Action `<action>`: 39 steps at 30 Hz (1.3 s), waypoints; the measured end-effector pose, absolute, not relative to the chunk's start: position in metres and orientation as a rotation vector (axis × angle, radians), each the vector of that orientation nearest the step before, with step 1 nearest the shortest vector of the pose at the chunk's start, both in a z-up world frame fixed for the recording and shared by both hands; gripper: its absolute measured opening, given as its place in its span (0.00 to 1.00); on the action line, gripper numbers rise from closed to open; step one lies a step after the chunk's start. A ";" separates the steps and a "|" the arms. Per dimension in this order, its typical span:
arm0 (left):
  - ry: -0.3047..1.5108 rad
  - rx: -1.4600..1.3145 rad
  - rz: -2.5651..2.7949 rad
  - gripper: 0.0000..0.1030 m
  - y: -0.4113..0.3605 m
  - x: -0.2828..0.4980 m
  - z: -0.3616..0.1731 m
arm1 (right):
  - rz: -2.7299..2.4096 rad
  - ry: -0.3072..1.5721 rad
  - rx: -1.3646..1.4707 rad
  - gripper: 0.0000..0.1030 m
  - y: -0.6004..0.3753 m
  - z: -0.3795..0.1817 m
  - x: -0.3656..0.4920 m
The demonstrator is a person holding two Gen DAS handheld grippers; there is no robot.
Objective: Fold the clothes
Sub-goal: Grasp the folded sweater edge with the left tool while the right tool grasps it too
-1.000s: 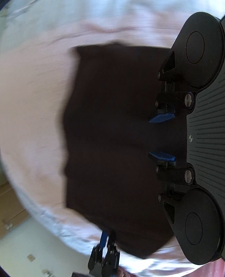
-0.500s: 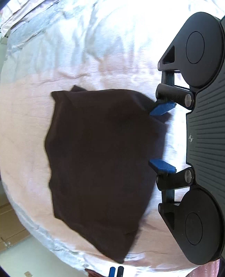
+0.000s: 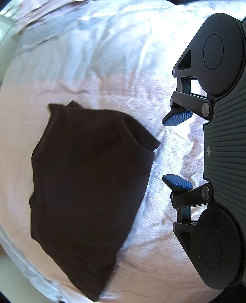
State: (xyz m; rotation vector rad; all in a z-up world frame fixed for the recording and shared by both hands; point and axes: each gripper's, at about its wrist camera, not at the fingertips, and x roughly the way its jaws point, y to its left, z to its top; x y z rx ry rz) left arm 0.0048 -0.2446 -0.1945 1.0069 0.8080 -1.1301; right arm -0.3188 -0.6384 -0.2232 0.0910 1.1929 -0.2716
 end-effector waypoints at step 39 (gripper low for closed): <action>0.495 1.510 -1.154 0.03 -0.311 -0.086 -0.235 | -0.043 1.166 -0.563 0.06 -0.632 -0.305 -0.326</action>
